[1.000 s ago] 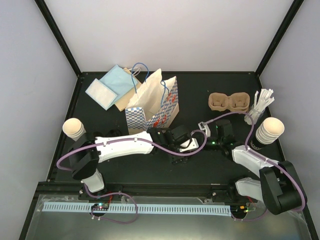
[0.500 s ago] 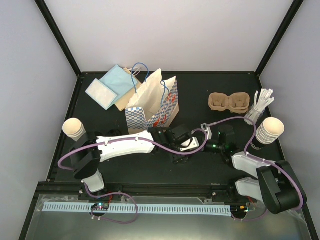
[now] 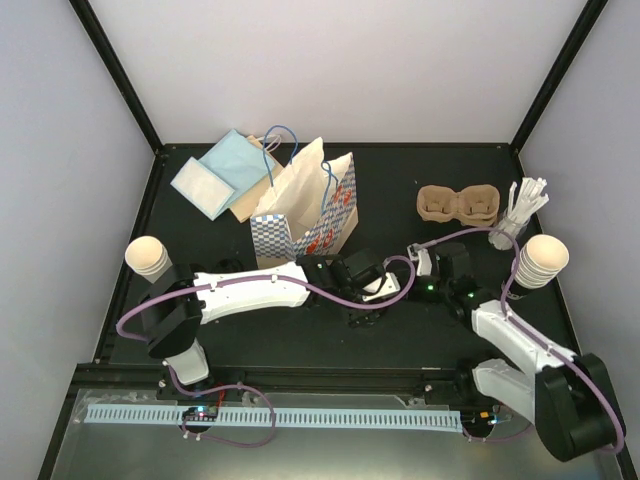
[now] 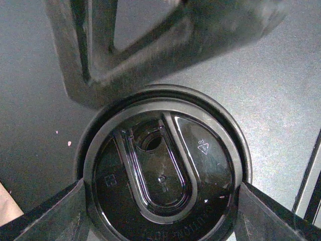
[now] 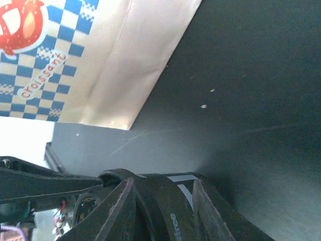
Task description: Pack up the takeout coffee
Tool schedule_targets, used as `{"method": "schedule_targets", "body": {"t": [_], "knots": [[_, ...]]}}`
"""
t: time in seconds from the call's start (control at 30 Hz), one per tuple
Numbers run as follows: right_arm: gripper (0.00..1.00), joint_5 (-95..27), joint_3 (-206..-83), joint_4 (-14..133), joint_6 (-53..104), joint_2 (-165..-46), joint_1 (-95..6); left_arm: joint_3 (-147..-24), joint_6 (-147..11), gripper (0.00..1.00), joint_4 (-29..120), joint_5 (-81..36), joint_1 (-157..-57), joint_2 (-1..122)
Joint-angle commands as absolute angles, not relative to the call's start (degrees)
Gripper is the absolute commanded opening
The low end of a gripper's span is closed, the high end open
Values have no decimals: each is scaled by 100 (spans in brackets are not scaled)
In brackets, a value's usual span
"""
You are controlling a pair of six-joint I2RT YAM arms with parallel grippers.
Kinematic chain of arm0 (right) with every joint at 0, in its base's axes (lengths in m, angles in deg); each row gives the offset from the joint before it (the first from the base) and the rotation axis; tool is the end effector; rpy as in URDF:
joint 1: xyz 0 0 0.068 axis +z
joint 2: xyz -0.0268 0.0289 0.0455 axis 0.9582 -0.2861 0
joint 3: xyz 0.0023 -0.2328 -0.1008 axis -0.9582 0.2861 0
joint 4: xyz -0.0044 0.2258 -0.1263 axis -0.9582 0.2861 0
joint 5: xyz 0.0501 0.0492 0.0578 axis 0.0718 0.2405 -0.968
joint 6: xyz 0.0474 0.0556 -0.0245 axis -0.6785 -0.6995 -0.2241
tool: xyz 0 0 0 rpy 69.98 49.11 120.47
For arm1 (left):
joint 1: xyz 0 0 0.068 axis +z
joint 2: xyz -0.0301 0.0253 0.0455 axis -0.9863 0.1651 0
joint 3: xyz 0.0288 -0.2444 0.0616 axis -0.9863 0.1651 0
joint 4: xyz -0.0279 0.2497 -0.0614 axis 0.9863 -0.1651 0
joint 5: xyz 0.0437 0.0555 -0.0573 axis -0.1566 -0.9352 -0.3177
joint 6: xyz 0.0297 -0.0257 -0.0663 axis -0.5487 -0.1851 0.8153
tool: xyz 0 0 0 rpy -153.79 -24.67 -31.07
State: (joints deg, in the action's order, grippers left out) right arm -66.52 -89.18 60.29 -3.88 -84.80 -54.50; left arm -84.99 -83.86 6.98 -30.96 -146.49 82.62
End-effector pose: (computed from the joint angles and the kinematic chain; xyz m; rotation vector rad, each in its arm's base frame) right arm 0.1917 0.1099 0.1341 -0.0229 2.4280 1.2699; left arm 0.1466 -0.3289 0.1810 1.5571 2.2074 -0.3376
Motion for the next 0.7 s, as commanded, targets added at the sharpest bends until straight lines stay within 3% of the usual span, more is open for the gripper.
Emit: {"method": "schedule_targets", "body": {"t": [0.0, 0.13, 0.67], "knots": [[36, -5473, -9557, 8008, 33, -7874, -5415, -8078, -8179, 60, -16, -3204, -14713, 8809], [39, -5219, -9826, 8564, 131, -7417, -5421, -8246, -7795, 60, -177, -3325, -14662, 8886], [40, -6384, -9165, 9083, -41, -6283, -5417, -8411, -6586, 59, -305, -3276, -14680, 8901]]}}
